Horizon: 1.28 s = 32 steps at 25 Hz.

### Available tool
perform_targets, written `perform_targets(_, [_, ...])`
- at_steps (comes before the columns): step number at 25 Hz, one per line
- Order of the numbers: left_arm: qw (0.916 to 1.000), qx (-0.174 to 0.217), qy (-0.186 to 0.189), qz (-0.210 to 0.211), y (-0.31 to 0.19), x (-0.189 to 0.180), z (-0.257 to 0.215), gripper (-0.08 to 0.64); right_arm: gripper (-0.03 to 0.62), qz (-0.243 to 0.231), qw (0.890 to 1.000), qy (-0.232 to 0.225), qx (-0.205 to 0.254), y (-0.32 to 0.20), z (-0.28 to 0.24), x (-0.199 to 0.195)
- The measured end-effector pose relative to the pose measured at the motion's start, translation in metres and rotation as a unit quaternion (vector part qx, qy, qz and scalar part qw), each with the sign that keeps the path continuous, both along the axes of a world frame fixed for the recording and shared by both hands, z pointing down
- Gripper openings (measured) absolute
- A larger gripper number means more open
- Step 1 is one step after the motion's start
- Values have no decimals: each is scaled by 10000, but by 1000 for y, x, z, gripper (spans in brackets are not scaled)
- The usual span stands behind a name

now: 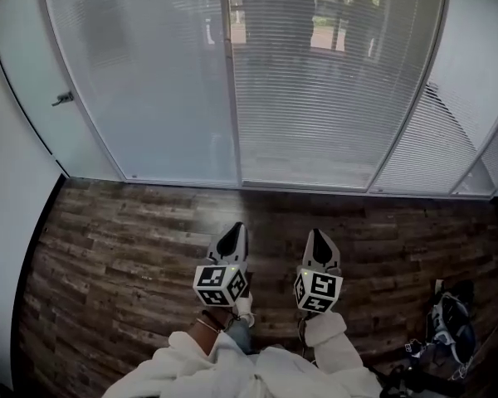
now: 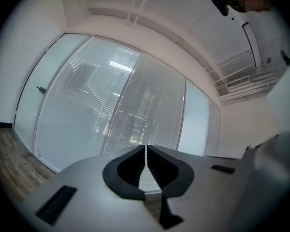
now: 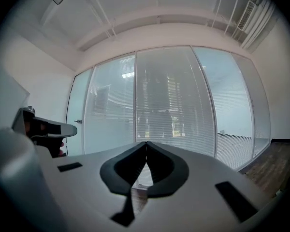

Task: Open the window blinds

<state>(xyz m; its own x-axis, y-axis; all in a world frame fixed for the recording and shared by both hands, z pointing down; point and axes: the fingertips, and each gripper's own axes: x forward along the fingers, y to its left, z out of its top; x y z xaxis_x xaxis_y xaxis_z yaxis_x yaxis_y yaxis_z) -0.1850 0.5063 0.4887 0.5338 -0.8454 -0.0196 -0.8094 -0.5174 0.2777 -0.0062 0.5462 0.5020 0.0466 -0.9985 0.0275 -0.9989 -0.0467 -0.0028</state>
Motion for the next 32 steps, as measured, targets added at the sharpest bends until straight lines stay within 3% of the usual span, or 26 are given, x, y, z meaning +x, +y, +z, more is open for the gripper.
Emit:
perform_targets(6, [9998,-148,83,44,-108,3,12,1,11,-33,10000,79,-6,-112,0,0])
perform_targets(16, [9999,-132,-11,43,-322,-4,-9,2,11,-41,9997,88,203,-317,-29,-7])
perform_targets(26, [9995,-219,-34,211,-430,16,-7,0,11,284,9995,-13,111,-416,-25,24])
perform_targets(32, [9994,-344,-42,92,-500,42,6,0,11,154,9999,-31,29,-495,-16,51])
